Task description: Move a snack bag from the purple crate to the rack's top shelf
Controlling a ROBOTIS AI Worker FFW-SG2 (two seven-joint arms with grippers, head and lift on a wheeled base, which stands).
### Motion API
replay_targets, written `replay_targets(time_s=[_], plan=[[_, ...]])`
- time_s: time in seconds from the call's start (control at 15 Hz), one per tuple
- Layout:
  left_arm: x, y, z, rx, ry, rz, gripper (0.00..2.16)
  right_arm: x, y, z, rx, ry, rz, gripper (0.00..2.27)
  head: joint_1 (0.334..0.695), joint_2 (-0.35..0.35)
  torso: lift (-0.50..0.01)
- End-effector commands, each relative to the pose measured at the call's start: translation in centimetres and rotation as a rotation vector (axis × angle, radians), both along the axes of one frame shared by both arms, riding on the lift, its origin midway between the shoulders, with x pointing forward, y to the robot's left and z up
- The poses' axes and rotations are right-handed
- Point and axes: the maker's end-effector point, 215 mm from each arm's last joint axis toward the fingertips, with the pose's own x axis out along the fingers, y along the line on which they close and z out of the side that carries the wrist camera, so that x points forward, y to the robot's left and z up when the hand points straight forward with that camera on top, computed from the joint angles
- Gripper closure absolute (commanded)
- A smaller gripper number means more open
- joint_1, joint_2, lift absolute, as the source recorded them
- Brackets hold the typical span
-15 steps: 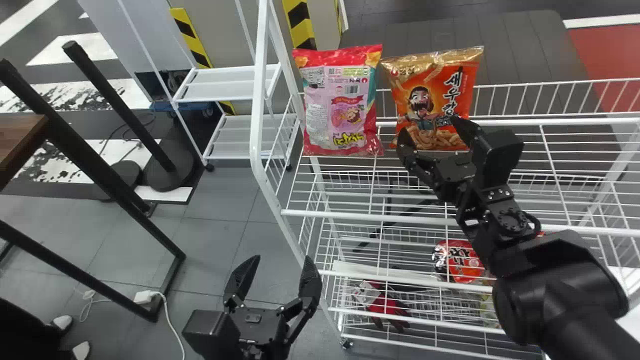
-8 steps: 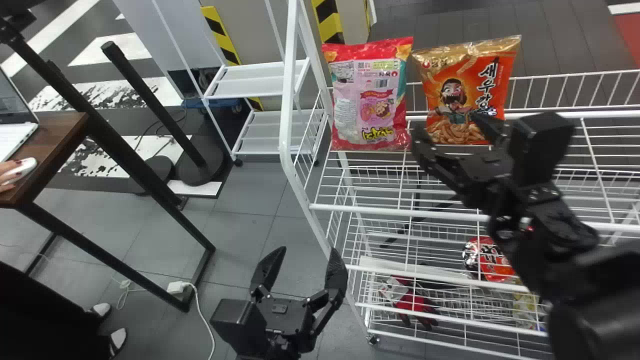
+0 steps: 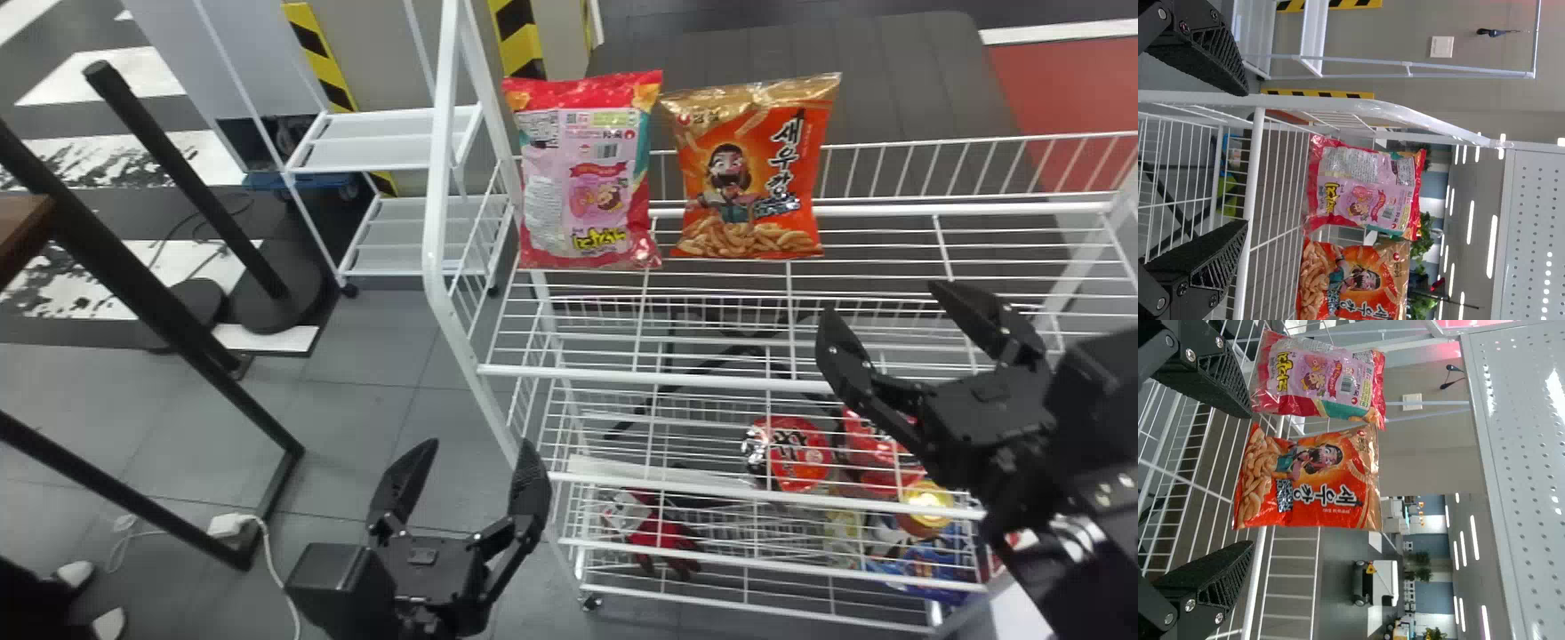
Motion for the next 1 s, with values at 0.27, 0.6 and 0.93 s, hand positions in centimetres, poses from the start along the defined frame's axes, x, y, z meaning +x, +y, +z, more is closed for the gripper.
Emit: replay_targets(time_s=[0.27, 0.6, 0.93], plan=[[0.1, -0.2, 0.2, 0.012, -0.003, -0.004, 0.13, -6.1, -8.2, 0.8, 0.001, -0.079, -0.067, 0.17, 0.695, 0.102, 0.0], [0.5, 0.2, 0.5, 0.02, -0.013, 0.01, 0.13, -10.0, -11.0, -1.2, -0.011, -0.045, -0.098, 0.17, 0.695, 0.033, 0.0], [0.6, 0.1, 1.6, 0.021, -0.03, 0.01, 0.13, -11.5, -10.5, -3.5, -0.005, 0.007, -0.094, 0.17, 0.695, 0.02, 0.0]])
